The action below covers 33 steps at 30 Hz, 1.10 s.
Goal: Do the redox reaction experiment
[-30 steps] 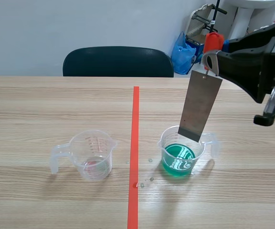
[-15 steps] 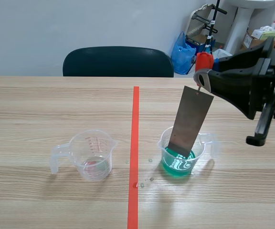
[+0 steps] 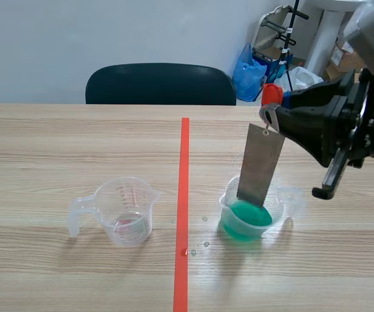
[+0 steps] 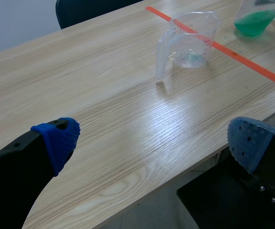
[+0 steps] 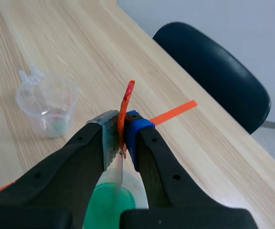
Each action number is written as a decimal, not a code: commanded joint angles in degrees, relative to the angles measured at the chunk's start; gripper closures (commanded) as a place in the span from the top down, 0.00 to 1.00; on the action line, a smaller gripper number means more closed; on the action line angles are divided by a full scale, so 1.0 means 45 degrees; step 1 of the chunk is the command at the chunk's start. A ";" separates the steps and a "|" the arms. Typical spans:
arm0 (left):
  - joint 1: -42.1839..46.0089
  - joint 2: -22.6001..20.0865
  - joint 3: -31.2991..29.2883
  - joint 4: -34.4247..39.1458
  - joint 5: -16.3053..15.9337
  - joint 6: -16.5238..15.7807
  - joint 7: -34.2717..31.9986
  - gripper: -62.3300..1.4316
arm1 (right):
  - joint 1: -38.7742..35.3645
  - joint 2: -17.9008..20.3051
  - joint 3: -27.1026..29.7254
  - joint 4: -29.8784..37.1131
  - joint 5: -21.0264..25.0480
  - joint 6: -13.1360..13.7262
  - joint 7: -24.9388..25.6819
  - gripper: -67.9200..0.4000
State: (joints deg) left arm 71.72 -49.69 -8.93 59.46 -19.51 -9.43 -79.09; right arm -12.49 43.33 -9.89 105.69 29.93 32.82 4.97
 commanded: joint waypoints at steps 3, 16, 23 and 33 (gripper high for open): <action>0.0000 0.0029 -0.0092 0.0063 -0.0039 -0.0034 -0.0185 1.00 | 0.0282 0.0185 0.0160 0.0194 0.0151 -0.0044 0.0214 0.02; 0.0000 0.0029 -0.0092 0.0053 -0.0039 -0.0034 -0.0185 1.00 | 0.0282 0.0180 0.0160 0.0194 0.0151 -0.0044 0.0219 0.02; 0.0000 0.0029 -0.0092 0.0053 -0.0039 -0.0034 -0.0185 1.00 | 0.0277 0.0180 0.0160 0.0189 0.0146 -0.0044 0.0194 0.02; 0.0000 0.0034 -0.0092 0.0053 -0.0039 -0.0034 -0.0180 1.00 | 0.0277 0.0126 0.0155 -0.0107 0.0049 -0.0044 0.0325 0.02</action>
State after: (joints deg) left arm 71.72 -49.71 -8.93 59.46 -19.51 -9.43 -79.11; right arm -11.97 43.33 -9.87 105.51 29.76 32.84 5.21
